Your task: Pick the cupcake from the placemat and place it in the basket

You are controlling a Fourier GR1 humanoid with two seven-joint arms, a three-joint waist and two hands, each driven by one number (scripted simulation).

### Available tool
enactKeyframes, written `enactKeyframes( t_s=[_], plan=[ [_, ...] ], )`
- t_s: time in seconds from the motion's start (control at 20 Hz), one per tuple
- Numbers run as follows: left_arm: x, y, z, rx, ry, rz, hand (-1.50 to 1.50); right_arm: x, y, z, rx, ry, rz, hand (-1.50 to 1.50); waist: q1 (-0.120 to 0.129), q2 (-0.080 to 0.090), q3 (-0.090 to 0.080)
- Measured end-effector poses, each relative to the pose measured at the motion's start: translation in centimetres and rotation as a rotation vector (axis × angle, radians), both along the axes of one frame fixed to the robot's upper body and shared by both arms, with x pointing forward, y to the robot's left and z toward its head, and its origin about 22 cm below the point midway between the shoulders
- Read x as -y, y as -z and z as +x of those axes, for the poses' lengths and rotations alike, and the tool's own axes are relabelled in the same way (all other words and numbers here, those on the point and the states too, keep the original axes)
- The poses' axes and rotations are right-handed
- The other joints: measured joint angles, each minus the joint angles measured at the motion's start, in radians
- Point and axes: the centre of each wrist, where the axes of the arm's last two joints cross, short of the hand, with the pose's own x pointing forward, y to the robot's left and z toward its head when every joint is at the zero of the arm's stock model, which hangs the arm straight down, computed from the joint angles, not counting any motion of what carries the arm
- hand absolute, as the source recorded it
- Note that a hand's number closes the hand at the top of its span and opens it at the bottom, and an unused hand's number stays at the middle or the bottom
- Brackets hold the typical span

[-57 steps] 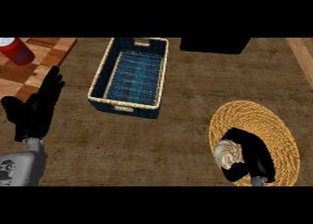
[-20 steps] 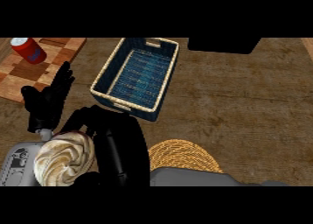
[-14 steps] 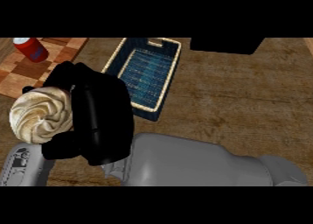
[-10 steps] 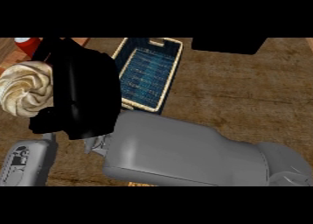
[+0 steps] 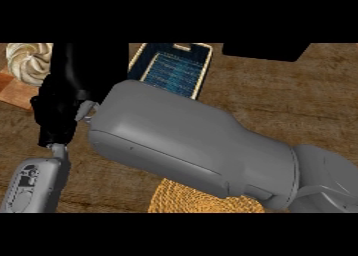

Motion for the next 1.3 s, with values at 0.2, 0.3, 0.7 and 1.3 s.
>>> enactKeyframes(
  t_s=[0.2, 0.3, 0.7, 1.3],
  plan=[
    [-0.3, -0.4, 0.2, -0.001, 0.002, 0.002, 0.0, 0.2, 0.3, 1.6, -0.051, 0.053, -0.013, 1.5, 0.003, 0.005, 0.0],
    [0.0, -0.3, 0.3, 0.0, 0.002, 0.0, 0.0, 0.4, 0.7, 2.4, -0.073, 0.072, -0.02, 1.5, 0.0, 0.006, 0.001],
    [-0.4, -0.5, -0.1, 0.007, -0.018, 0.004, 0.0, 1.6, 2.3, 4.5, -0.151, 0.09, 0.011, 1.5, -0.017, 0.006, 0.003],
    [-1.3, -0.7, -0.3, 0.001, -0.043, 0.007, 0.0, 2.2, 3.9, 6.7, 0.149, 0.052, -0.555, 1.5, -0.038, 0.0, 0.002]
  ],
)
